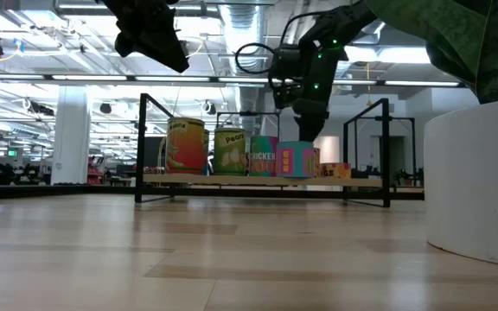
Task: Pick and place cans onto a shelf
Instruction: Put the canned spicy black beans on the shelf
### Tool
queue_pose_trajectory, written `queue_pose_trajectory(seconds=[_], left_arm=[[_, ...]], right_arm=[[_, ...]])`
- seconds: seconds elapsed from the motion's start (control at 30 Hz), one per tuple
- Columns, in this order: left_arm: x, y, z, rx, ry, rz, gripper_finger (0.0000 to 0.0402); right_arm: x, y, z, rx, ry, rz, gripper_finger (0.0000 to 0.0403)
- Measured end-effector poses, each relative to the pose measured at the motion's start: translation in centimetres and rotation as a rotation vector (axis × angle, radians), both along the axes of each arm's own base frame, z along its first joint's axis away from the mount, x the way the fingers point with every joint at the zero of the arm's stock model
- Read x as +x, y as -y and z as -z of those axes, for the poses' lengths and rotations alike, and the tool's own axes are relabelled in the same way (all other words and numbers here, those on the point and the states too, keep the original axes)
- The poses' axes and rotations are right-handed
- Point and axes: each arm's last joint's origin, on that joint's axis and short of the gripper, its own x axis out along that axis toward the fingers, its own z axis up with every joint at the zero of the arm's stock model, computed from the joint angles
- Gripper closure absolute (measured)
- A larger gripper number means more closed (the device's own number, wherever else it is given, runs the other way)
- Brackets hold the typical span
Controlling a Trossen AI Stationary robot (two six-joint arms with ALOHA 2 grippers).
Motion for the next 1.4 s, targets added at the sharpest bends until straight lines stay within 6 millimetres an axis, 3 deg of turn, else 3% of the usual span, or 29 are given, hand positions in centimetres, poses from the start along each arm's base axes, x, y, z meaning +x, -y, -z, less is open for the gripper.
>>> queue_pose_trajectory(seconds=[0.27, 0.43, 0.63, 0.87, 1.07, 1.2, 1.4], left_arm=[[0.0, 0.0, 0.0, 0.002, 0.001, -0.003, 0.0349], [0.0, 0.0, 0.0, 0.002, 0.002, -0.004, 0.0349], [0.0, 0.0, 0.0, 0.002, 0.002, -0.003, 0.0349], [0.0, 0.0, 0.0, -0.003, 0.006, -0.009, 0.0349], [0.0, 0.0, 0.0, 0.004, 0.007, -0.016, 0.0349], [0.0, -0.1, 0.0, 0.011, 0.005, -0.017, 0.0349], [0.0, -0.1, 0.0, 0.02, 0.0, -0.01, 0.0349]], right_arm=[[-0.2, 0.5, -0.7, -0.046, 0.027, -0.006, 0.0332], [-0.2, 0.5, -0.8, -0.056, 0.029, 0.003, 0.0309], [0.1, 0.3, -3.3, -0.068, 0.046, 0.048, 0.0281], [0.4, -2.8, -5.4, 0.051, -0.013, 0.017, 0.0276], [1.5, -5.4, -4.9, 0.075, -0.016, -0.134, 0.0288], [2.0, -4.7, -4.1, 0.062, 0.024, -0.112, 0.0296], [0.8, -3.0, -2.3, 0.095, -0.011, -0.037, 0.0314]])
